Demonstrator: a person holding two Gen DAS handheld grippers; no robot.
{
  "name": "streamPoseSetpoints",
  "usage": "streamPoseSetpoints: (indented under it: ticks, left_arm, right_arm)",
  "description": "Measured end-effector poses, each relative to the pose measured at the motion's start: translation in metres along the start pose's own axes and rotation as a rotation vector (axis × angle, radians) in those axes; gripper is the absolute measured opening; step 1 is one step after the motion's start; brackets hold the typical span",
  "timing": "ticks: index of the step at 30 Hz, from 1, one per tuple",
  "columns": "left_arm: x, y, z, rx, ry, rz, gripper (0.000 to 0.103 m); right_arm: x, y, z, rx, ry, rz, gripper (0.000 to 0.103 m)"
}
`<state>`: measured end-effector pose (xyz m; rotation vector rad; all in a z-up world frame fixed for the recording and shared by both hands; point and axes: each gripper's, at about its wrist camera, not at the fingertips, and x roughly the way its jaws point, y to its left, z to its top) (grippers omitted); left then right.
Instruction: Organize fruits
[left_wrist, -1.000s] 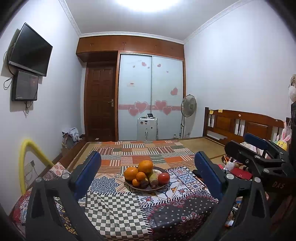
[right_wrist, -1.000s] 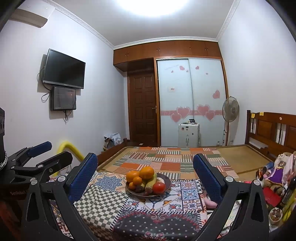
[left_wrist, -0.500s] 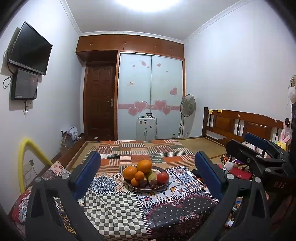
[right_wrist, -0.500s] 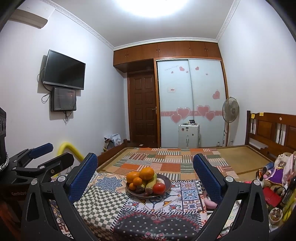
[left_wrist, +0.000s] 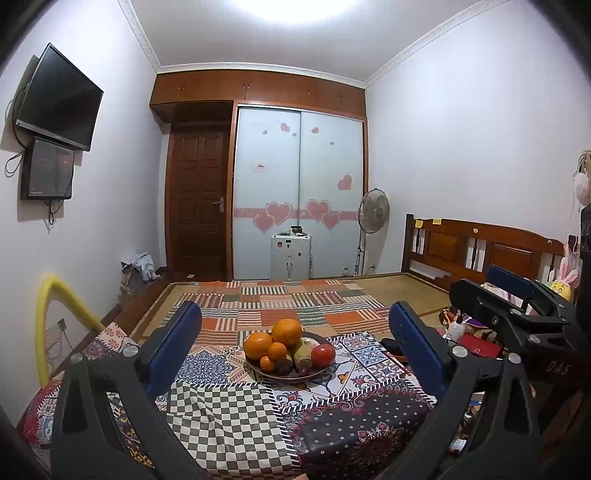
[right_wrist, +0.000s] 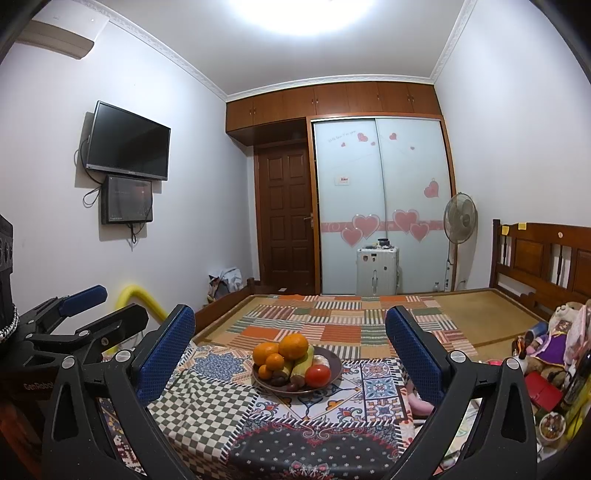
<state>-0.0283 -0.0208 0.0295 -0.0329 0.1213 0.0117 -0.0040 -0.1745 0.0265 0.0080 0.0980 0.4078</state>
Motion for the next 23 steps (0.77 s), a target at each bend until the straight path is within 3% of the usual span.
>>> streamPoseSetpoints:
  ticks: [23]
  left_arm:
    - [-0.0005, 0.0028, 0.0013, -0.005, 0.014, -0.027, 0.103]
  right_arm:
    - [0.0009, -0.0017, 0.0005, 0.009, 0.001, 0.005, 0.103]
